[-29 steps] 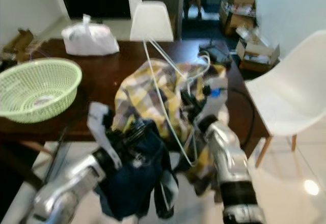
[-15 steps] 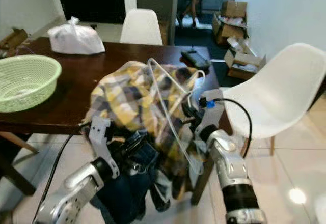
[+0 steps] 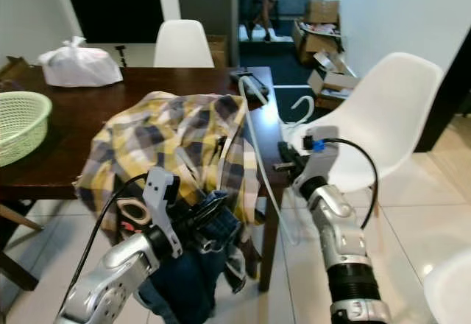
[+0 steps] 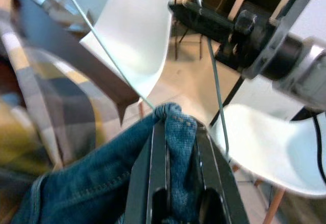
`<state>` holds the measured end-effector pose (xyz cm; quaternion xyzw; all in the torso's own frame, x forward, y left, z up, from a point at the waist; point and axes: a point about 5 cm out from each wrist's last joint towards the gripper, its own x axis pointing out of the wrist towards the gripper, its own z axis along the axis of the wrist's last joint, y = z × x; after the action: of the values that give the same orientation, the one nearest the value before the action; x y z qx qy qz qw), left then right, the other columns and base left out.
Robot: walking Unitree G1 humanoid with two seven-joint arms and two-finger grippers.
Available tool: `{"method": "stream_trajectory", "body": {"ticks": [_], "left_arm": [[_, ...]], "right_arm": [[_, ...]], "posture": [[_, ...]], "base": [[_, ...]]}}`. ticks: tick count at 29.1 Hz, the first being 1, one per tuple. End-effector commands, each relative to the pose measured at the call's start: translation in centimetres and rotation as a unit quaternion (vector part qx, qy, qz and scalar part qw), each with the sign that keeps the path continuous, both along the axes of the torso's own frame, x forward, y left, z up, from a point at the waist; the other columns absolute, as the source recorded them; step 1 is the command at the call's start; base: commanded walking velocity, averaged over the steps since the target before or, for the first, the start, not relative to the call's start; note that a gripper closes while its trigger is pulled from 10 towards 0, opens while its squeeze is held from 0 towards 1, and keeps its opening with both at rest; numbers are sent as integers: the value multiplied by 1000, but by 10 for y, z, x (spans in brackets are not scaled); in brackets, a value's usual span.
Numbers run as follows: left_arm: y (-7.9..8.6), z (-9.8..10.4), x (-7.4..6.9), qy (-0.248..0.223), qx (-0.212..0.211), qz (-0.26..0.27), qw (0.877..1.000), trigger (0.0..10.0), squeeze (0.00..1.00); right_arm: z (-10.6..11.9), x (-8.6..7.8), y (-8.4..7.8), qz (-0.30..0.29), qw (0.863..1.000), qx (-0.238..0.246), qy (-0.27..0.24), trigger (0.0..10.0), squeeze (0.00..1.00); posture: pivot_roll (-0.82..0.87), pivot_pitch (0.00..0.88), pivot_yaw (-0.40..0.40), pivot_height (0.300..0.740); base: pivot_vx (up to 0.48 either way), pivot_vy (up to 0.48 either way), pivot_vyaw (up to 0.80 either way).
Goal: Hang hanger
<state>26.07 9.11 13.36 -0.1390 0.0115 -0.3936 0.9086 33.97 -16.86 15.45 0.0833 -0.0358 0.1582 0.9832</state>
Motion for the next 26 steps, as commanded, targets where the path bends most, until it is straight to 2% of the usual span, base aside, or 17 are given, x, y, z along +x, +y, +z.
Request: {"method": "stream_trajectory", "body": {"ticks": [1, 3, 5, 6, 7, 9, 11, 13, 15, 16, 19, 22, 24, 25, 26], "left_arm": [[-6, 4, -1, -12, -7, -20, 1000, 10000, 0], [-9, 5, -2, -12, -7, -33, 999, 10000, 0], [-18, 5, -9, -9, -5, -76, 997, 10000, 0], [-22, 5, -14, -7, -1, -109, 994, 10000, 0], [-22, 5, -14, -7, -1, -109, 994, 10000, 0], [-26, 6, -21, -11, 6, -148, 989, 10000, 0], [-27, 7, -24, -14, 7, -162, 987, 10000, 0], [-29, 9, -30, -31, 33, -210, 977, 10000, 0], [-30, 9, -33, -41, 51, -232, 971, 10000, 0], [-30, 9, -33, -41, 51, -232, 971, 10000, 0], [-32, 11, -36, -66, 92, -263, 958, 10000, 0], [-32, 12, -36, -70, 100, -266, 956, 10000, 0], [-31, 9, -30, -89, 157, -261, 948, 10000, 0], [-31, 9, -30, -89, 157, -261, 948, 10000, 0], [-30, 7, -26, -104, 190, -251, 943, 10000, 0]], "right_arm": [[0, 0, 2, 0, 1000, 1, -4, 10000, 0], [0, 0, 1, -4, 1000, 1, -4, 10000, 0], [1, 1, -1, -14, 1000, 1, -4, 10000, 0], [1, 2, -3, -20, 1000, 2, -2, 10000, 0], [1, 2, -3, -20, 1000, 2, -2, 10000, 0], [1, 2, -4, -27, 1000, 2, 1, 10000, 0], [0, 2, -5, -33, 999, 2, 4, 10000, 0], [-2, 1, -9, -47, 999, -1, 9, 10000, 0], [-2, 2, -11, -53, 999, -3, 11, 10000, 0], [-2, 2, -11, -53, 999, -3, 11, 10000, 0], [-2, 4, -19, -71, 997, -10, 14, 10000, 0], [-1, 5, -21, -75, 997, -13, 15, 10000, 0], [0, 5, -28, -87, 996, -32, 16, 10000, 0], [0, 5, -28, -87, 996, -32, 16, 10000, 0], [0, 4, -31, -90, 995, -41, 17, 10000, 0]], "posture": [[77, 0, -26, 740], [70, 0, -18, 740], [62, 0, -6, 740], [51, 0, 2, 740], [51, 0, 2, 740], [48, 0, 2, 740], [46, 0, 3, 740], [45, 0, 3, 740], [41, 0, 3, 740], [41, 0, 3, 740], [36, 0, 5, 740], [36, 0, 5, 740], [24, 0, 12, 740], [24, 0, 12, 740], [23, 0, 13, 740]], "base": [[0, -356, 0], [0, -360, 0], [0, 0, 0], [0, 0, -569], [0, 0, -569], [0, 0, -678], [0, 0, -788], [0, 0, -788], [0, 0, -788], [0, 0, -788], [0, 0, -788], [0, 0, -788], [0, 0, -788], [0, 0, -788], [0, 0, -788]]}}
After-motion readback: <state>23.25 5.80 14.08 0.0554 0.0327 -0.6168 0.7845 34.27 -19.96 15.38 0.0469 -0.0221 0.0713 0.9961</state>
